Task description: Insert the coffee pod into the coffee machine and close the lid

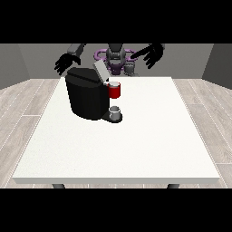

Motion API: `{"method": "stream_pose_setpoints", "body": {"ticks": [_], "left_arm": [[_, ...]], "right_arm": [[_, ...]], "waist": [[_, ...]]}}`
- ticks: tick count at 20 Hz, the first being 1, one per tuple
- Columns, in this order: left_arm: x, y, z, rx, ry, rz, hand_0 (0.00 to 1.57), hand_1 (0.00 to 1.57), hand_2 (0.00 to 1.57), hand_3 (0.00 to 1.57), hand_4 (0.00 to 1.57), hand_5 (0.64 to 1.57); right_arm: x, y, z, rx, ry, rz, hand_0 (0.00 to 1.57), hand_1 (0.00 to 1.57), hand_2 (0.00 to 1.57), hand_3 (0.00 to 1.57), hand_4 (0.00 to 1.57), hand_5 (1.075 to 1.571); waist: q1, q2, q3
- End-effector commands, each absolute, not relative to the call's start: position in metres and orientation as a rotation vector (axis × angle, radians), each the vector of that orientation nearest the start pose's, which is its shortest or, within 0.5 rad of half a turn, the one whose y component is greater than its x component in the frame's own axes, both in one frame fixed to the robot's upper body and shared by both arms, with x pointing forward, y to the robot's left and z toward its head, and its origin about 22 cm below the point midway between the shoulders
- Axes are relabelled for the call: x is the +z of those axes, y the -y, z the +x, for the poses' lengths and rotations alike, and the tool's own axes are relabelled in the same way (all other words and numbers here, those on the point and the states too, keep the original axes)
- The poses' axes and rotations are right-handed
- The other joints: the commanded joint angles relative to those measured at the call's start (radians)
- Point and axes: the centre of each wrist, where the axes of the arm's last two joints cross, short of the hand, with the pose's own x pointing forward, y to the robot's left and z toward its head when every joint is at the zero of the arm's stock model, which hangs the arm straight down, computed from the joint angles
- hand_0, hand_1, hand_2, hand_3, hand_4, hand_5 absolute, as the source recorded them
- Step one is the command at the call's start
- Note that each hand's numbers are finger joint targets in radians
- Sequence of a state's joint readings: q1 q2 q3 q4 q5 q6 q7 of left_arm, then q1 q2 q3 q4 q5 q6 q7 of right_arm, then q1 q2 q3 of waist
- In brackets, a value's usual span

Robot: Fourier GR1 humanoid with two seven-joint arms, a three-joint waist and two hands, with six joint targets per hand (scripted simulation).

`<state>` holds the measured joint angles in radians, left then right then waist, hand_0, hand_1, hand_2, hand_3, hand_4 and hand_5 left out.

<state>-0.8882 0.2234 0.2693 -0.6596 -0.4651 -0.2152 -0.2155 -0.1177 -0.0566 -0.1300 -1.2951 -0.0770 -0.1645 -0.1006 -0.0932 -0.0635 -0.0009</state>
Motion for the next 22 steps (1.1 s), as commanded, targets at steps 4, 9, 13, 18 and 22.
{"method": "stream_pose_setpoints", "body": {"ticks": [4,9,13,18,22], "left_arm": [[0.026,-0.25,0.404,-0.421,1.607,0.021,0.0,0.0,0.0,0.0,0.0,1.571],[-0.029,-0.269,0.367,-0.281,1.453,-0.039,0.0,0.0,0.0,0.0,0.09,1.571],[-0.029,-0.271,0.365,-0.235,1.457,-0.08,0.0,0.0,0.0,0.0,0.0,1.571],[-0.038,-0.252,0.352,-0.2,1.501,-0.15,0.0,0.0,0.0,0.0,0.14,1.571],[-0.023,-0.258,0.351,-0.194,1.51,-0.156,0.0,0.0,0.0,0.0,0.0,1.571]], "right_arm": [[-0.034,0.289,0.256,-0.148,1.511,-0.257,0.0,0.0,0.0,0.0,0.36,1.571],[-0.014,0.273,0.257,-0.046,1.489,-0.146,0.0,0.0,0.0,0.0,0.29,1.571],[0.036,0.271,0.283,0.012,1.589,-0.099,0.0,0.0,0.0,0.0,0.0,1.571],[0.041,0.271,0.29,0.075,1.628,-0.04,0.0,0.0,0.0,0.0,0.0,1.571],[0.04,0.267,0.293,0.122,1.637,-0.063,0.0,0.0,0.0,0.0,0.0,1.571]], "waist": [[0.092,-0.093,0.0007],[0.113,-0.218,0.0],[0.108,-0.204,0.0004],[0.182,-0.158,0.001],[0.211,-0.131,0.0012]]}}
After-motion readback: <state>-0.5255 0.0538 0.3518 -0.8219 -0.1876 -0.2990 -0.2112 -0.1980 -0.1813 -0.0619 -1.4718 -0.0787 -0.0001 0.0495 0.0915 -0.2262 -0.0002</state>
